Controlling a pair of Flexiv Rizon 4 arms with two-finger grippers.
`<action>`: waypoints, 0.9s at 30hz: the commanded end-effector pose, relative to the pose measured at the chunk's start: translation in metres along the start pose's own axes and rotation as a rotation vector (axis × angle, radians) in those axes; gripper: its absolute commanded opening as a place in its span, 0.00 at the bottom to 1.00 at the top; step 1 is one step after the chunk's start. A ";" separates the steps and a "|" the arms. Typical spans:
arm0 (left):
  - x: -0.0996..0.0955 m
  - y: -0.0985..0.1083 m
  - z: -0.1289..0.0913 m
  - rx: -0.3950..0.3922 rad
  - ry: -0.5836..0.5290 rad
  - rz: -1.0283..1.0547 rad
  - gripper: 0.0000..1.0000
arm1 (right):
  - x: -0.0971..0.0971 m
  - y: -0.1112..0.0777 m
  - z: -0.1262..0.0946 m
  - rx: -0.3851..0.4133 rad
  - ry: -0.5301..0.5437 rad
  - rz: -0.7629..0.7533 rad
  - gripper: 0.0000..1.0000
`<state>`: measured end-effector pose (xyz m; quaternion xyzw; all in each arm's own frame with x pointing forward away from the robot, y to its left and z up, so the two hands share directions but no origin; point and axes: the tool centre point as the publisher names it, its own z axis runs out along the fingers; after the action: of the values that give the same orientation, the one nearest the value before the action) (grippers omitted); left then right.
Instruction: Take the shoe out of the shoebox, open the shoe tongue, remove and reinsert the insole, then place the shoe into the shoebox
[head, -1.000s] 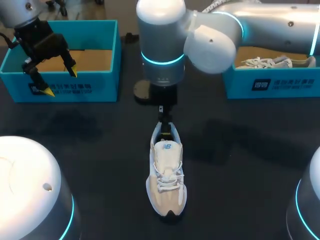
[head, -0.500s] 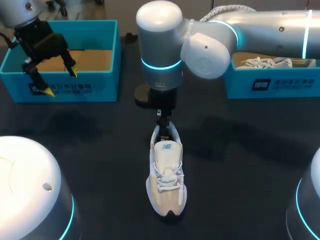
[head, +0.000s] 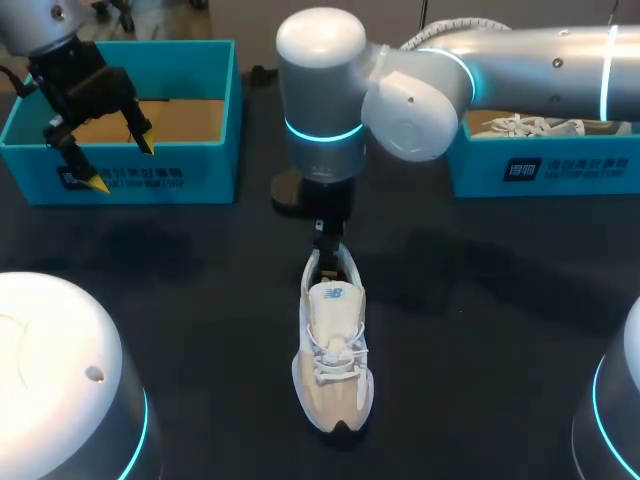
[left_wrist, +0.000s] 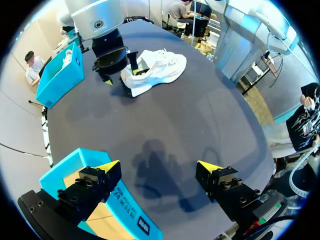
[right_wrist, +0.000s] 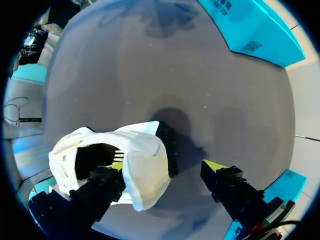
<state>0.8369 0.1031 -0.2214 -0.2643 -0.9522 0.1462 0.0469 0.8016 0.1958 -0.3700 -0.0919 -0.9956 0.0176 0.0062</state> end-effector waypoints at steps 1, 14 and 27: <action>0.000 0.000 -0.001 -0.001 0.001 0.000 1.00 | -0.001 0.002 0.007 -0.001 0.010 0.000 0.86; 0.000 0.000 -0.001 -0.001 0.001 0.000 1.00 | 0.006 -0.001 0.015 -0.025 0.022 0.006 0.00; 0.000 0.000 -0.001 -0.001 0.001 0.000 1.00 | 0.002 -0.015 -0.027 -0.036 -0.030 0.046 0.00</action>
<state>0.8369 0.1031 -0.2214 -0.2643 -0.9522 0.1462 0.0469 0.7999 0.1928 -0.3640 -0.1145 -0.9934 0.0040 -0.0058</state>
